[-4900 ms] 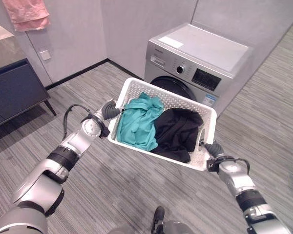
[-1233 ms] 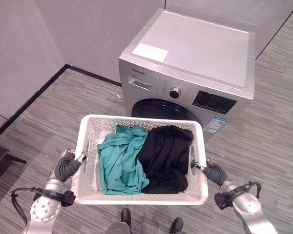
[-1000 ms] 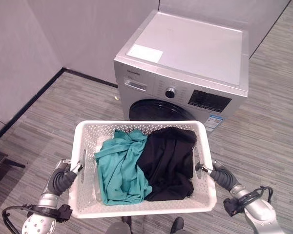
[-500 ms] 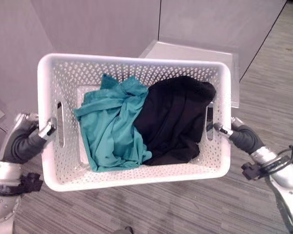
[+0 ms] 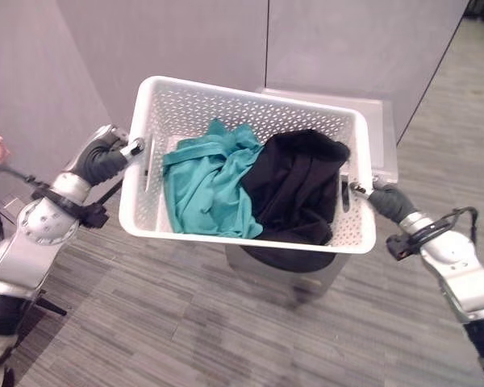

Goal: Grab the laundry basket,head to the washer,open it,put in the laundry and shut it.

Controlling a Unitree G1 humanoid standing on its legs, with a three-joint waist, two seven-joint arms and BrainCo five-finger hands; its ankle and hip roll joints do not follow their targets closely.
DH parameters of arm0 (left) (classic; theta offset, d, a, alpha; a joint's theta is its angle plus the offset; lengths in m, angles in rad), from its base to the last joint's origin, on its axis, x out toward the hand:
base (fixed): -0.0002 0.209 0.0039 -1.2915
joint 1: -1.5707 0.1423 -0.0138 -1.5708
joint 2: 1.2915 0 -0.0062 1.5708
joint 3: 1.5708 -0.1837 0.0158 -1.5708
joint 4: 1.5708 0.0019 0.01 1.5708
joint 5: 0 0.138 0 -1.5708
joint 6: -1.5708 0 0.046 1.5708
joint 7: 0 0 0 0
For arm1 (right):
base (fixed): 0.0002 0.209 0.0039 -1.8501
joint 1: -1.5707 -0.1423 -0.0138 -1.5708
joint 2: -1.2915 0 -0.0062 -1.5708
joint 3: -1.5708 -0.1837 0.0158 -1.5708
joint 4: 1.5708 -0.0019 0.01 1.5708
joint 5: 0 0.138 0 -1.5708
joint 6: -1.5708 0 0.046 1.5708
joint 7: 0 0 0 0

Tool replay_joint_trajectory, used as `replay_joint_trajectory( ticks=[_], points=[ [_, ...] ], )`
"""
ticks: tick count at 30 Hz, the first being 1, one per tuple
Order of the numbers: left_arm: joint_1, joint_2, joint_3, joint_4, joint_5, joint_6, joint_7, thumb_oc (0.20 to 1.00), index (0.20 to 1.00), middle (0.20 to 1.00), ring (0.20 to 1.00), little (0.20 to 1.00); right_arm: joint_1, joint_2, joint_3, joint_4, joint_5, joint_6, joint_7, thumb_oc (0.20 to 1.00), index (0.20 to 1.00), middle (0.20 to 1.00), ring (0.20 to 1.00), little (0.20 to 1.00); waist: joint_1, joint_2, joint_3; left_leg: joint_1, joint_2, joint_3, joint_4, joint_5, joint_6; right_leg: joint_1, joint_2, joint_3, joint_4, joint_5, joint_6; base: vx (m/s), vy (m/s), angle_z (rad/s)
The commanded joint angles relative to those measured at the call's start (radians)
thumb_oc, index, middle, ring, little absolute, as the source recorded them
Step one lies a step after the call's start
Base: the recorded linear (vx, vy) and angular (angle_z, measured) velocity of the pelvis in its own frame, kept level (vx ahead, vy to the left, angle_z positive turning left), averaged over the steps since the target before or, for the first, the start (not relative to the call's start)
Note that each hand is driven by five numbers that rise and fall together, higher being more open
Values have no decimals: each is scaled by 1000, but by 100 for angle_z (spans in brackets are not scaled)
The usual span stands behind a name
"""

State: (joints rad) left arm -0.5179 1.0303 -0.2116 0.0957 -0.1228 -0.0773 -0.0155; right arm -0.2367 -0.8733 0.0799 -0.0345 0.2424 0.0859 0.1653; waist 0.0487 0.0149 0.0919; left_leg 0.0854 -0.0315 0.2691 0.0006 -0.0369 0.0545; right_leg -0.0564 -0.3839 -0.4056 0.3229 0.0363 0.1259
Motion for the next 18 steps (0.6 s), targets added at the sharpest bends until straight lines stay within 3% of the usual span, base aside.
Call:
replay_joint_trajectory(
  ticks=[1, 5, 8, 10, 12, 13, 15, 17, 18],
  points=[
    [-193, 115, 117, 233, -78, 79, 93, 200, 200, 200, 200, 200, -168, -115, -131, 195, 65, -28, -138, 200, 200, 200, 200, 200, 21, 2, 11, 56, -5, -12, 41, -137, 53, -55, -40, 13, 159, -18, 71, 102, 46, -43],
    [-387, 83, -63, 334, -90, 67, 92, 200, 200, 200, 200, 200, -280, -119, -33, 292, 68, -35, -162, 200, 200, 200, 200, 200, 18, 7, 17, 73, -2, -20, 24, -145, 35, -76, 0, 18, -82, 32, 82, 126, -55, -31],
    [-483, 51, -129, 377, -81, 59, 107, 200, 200, 200, 200, 200, -312, -119, -29, 329, 74, -41, -189, 200, 200, 200, 200, 200, 12, 6, 20, 79, 8, -41, 45, -168, 18, -87, 19, 57, -262, 90, 105, 196, -98, 4],
    [-543, 21, -182, 423, -82, 58, 109, 200, 200, 200, 200, 200, -359, -121, -7, 380, 76, -43, -207, 200, 200, 200, 200, 200, 11, -2, 13, 85, 21, -47, 61, -185, 3, -79, 21, 40, -321, 129, 122, 260, -127, 15],
    [-554, 21, -191, 432, -84, 55, 110, 200, 200, 200, 200, 200, -366, -120, -3, 388, 77, -45, -208, 200, 200, 200, 200, 200, 10, -2, 15, 85, 24, -49, 64, -187, 3, -74, 23, 36, -325, 131, 122, 204, -99, 12],
    [-582, -15, -227, 456, -89, 56, 107, 200, 200, 200, 200, 200, -362, -131, -6, 413, 92, -35, -210, 200, 200, 200, 200, 200, -2, -22, -7, 105, 41, -59, 80, -218, -13, -41, 46, 29, -333, 103, 113, 327, -180, 11],
    [-573, -59, -232, 462, -84, 54, 119, 200, 200, 200, 200, 200, -372, -137, 2, 415, 103, -43, -211, 200, 200, 200, 200, 200, -16, -29, -19, 111, 72, -80, 134, -243, -24, -26, 75, 44, -313, 89, 101, 402, -242, 21],
    [-556, -90, -233, 463, -105, 49, 132, 200, 200, 200, 200, 200, -423, -142, 51, 459, 121, -58, -227, 200, 200, 200, 200, 200, -23, -23, -23, 53, 141, -103, 307, -205, -56, -10, 134, 48, -285, 28, 50, 294, -291, 23],
    [-563, -98, -237, 470, -118, 53, 138, 200, 200, 200, 200, 200, -464, -136, 86, 486, 135, -60, -231, 200, 200, 200, 200, 200, -16, -26, -20, 10, 178, -108, 422, -155, -71, 13, 165, 45, -289, 4, 18, 209, -342, -10]
  ],
)
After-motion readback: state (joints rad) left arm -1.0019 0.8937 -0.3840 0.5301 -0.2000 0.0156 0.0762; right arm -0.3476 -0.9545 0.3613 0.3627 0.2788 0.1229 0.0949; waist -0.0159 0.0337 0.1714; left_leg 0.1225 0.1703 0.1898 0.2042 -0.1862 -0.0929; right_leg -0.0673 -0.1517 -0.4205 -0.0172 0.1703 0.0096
